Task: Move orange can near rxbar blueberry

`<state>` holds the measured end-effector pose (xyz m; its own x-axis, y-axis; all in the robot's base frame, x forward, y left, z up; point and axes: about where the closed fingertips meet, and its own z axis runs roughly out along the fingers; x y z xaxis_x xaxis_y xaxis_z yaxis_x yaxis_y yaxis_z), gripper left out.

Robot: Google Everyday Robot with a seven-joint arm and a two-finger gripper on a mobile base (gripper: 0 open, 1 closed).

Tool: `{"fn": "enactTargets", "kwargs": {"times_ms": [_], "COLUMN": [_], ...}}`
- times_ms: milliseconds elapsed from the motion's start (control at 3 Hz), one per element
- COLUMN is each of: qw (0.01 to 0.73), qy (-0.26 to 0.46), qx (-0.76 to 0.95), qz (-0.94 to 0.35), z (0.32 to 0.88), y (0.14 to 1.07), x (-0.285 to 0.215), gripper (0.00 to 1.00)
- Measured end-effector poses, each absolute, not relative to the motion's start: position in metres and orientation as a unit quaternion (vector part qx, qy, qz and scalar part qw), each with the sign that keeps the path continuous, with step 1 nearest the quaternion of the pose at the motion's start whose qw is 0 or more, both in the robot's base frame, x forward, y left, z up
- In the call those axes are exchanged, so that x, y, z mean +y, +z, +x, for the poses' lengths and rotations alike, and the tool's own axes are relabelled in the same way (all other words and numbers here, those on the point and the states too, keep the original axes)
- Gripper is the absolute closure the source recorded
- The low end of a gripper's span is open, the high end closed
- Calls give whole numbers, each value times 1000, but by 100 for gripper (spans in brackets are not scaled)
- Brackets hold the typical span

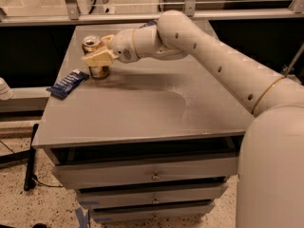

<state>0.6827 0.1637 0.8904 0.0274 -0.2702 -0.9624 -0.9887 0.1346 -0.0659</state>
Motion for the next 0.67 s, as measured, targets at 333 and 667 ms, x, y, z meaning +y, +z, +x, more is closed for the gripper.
{"fn": "enactTargets", "kwargs": {"times_ms": [333,667], "qw": [474,460], "qy": [379,394], "qx": [585,592], "qz": [-538,-531], "z": [683,675], "y": [890,882], "x": [164,162], "gripper": [4,0]}}
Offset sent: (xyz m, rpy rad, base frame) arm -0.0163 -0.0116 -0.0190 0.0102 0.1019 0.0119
